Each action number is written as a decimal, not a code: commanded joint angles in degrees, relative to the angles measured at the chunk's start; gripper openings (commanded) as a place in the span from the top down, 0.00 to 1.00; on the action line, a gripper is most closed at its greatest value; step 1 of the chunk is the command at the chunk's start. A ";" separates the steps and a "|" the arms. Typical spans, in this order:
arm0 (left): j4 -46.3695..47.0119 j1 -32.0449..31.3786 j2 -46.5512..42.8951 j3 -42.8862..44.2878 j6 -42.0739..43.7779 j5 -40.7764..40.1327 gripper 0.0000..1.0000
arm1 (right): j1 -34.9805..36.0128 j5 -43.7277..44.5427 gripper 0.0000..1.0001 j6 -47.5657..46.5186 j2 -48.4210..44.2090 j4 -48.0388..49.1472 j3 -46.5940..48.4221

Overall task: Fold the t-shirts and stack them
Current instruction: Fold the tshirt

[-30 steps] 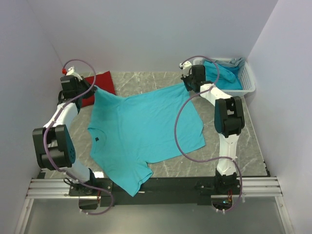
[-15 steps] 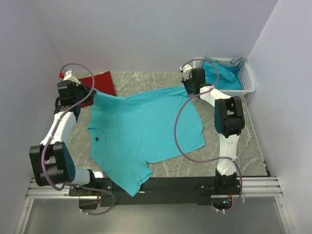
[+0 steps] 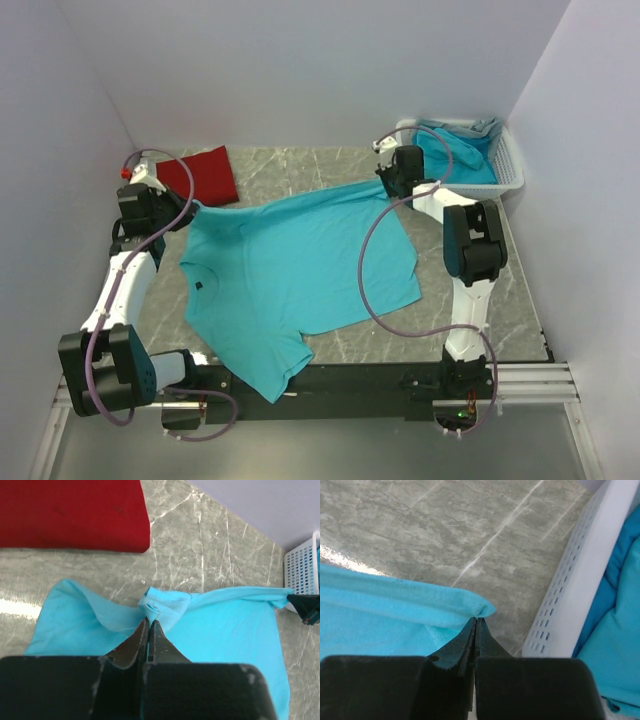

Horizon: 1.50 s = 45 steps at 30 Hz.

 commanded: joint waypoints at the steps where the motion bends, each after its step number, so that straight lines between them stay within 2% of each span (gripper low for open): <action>1: -0.64 0.17 -2.63 -0.41 0.11 -1.02 1.00 | -0.79 1.53 1.00 0.57 -5.06 4.43 -1.47; 27: -3.10 0.08 -4.91 -1.12 0.47 -4.80 1.00 | -1.32 -3.12 1.00 -0.31 -10.60 5.23 -8.33; 45: -4.51 0.08 -7.64 -3.31 -0.33 -4.71 0.99 | -1.58 -2.69 1.00 -1.10 -11.22 1.80 -7.80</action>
